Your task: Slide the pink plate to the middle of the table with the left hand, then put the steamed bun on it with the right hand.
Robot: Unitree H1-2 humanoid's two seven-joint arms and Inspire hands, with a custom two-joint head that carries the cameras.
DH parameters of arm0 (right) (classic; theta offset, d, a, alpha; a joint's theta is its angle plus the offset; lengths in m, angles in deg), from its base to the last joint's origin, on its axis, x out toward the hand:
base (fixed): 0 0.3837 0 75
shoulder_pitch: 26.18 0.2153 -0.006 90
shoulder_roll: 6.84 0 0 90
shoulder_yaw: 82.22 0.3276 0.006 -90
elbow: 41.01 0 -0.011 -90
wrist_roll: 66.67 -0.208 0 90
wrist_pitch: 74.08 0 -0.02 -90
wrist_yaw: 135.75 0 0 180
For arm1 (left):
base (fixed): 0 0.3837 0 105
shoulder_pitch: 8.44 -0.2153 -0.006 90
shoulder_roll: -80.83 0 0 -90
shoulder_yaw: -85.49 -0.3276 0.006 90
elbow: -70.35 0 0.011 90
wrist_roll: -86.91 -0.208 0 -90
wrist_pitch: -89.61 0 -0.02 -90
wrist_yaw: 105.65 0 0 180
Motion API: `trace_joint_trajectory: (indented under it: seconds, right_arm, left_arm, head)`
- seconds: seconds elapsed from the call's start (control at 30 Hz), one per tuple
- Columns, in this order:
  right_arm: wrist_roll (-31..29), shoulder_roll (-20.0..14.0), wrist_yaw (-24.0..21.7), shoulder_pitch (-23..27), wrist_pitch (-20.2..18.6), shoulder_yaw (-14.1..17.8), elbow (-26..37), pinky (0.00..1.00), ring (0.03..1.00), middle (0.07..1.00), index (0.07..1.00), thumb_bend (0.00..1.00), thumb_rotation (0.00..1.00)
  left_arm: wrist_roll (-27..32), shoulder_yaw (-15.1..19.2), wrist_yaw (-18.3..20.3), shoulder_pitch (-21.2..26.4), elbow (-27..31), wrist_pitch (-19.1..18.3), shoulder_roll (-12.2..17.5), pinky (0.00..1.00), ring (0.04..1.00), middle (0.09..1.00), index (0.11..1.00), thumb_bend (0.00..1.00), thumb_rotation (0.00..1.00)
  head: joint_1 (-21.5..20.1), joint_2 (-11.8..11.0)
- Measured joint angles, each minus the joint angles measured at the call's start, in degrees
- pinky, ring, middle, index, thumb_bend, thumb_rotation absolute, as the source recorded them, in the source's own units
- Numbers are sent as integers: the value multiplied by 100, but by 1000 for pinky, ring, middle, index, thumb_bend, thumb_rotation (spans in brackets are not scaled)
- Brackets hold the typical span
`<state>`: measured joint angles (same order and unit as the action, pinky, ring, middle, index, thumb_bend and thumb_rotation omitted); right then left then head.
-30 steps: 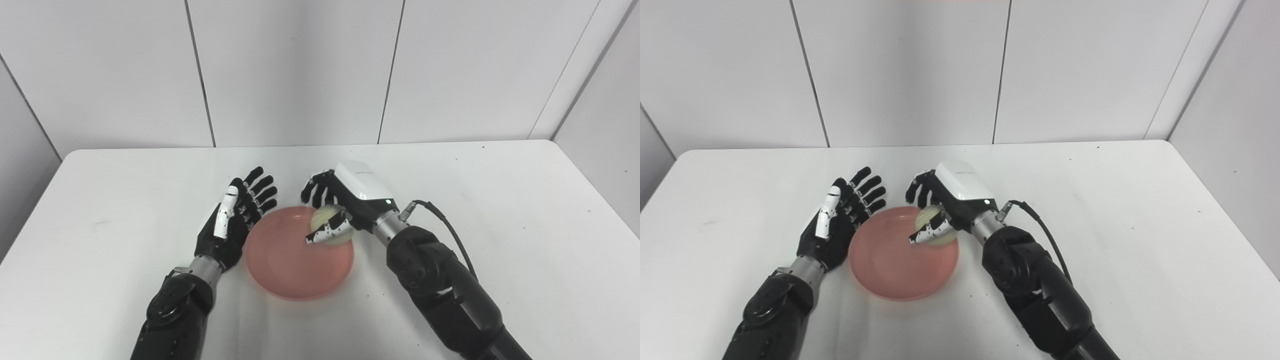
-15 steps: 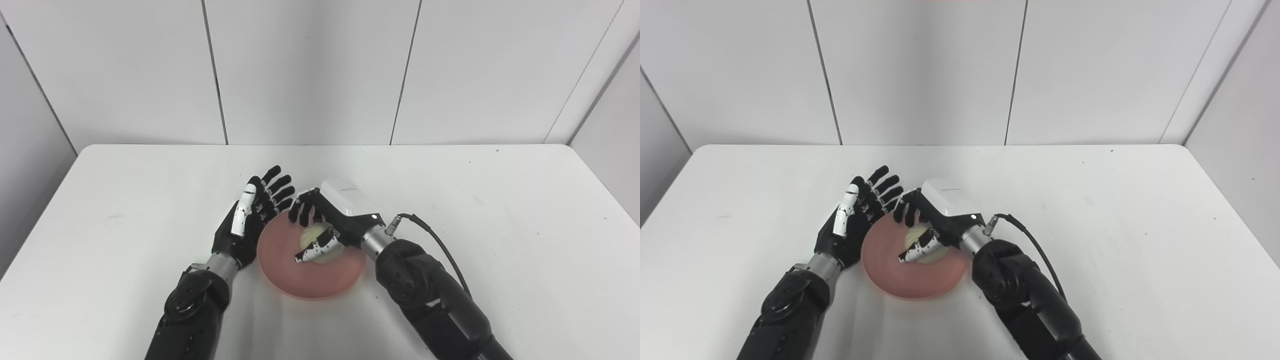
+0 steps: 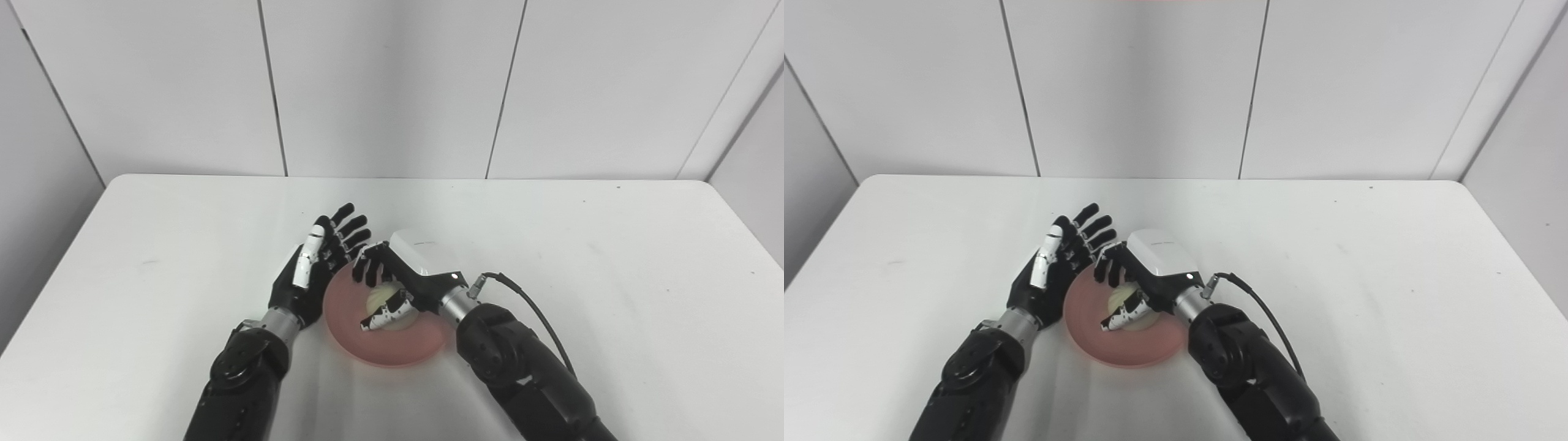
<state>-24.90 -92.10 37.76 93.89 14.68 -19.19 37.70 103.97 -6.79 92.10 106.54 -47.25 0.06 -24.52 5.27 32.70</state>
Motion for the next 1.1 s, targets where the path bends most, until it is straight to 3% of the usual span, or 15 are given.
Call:
trace_joint_trajectory:
  seconds: [0.03, 0.07, 0.17, 0.23, 0.27, 0.3, 0.33, 0.37, 0.4, 0.57, 0.73, 1.1]
  right_arm:
    - [3, 14, 54, 7, 46, -2, -51, 291, 379, 447, 518, 521, 0]
    - [21, 22, 96, 17, 92, -9, -88, 343, 436, 452, 528, 520, 0]
    - [108, 22, 101, 62, 106, -32, -134, 397, 490, 467, 532, 519, 2]
    - [164, 23, 68, 65, 101, -41, -96, 405, 518, 579, 505, 512, 111]
    - [208, 20, 30, 64, 83, -47, -50, 406, 548, 649, 674, 585, 310]
    - [254, 18, -44, 55, 56, -58, 32, 406, 559, 673, 732, 610, 379]
    - [282, 15, -92, 50, 42, -71, 87, 445, 622, 778, 828, 668, 557]
    - [339, 1, -196, 36, -10, -77, 176, 452, 634, 797, 845, 678, 589]
    - [369, -13, -294, 11, -49, -79, 298, 541, 735, 880, 922, 747, 743]
    - [397, -24, -627, -76, -238, -53, 692, 657, 857, 953, 994, 800, 918]
    - [397, -32, -779, -142, -262, 7, 859, 725, 897, 971, 1000, 797, 973]
    - [117, -57, -1056, -144, -276, 360, 1002, 754, 905, 967, 1000, 786, 1000]
  left_arm:
    - [-4, 1, -4, 1, -1, 0, -1, 886, 888, 904, 907, 434, 1000]
    - [-4, 4, -6, 2, -3, 0, -2, 882, 886, 900, 901, 435, 1000]
    - [-4, 11, -8, 10, -18, 0, -10, 876, 882, 896, 894, 436, 1000]
    - [-4, 17, -9, 29, -50, 1, -18, 880, 887, 898, 894, 439, 1000]
    - [-4, 16, -8, 51, -79, 2, -19, 882, 889, 899, 891, 437, 1000]
    - [-4, 16, -8, 71, -106, 2, -22, 883, 890, 899, 890, 437, 1000]
    - [-4, 16, -7, 79, -120, 3, -23, 889, 897, 901, 888, 437, 1000]
    - [-4, 16, 1, 85, -126, 5, -23, 890, 899, 901, 888, 437, 1000]
    - [-4, 18, 10, 86, -129, 9, -24, 884, 895, 895, 882, 438, 997]
    - [18, 73, 21, 86, -144, 10, -49, 884, 897, 894, 877, 434, 991]
    - [21, 91, 22, 86, -144, 10, -60, 881, 895, 893, 872, 418, 1000]
    - [20, 107, 22, 86, -147, 9, -68, 898, 888, 903, 904, 424, 1000]
  head:
    - [0, 0]
    - [9, -17]
    - [9, -26]
    - [18, -35]
    - [18, -35]
    - [18, -35]
    - [26, -70]
    - [26, -70]
    - [26, -70]
    - [26, -79]
    - [44, -97]
    - [18, -97]
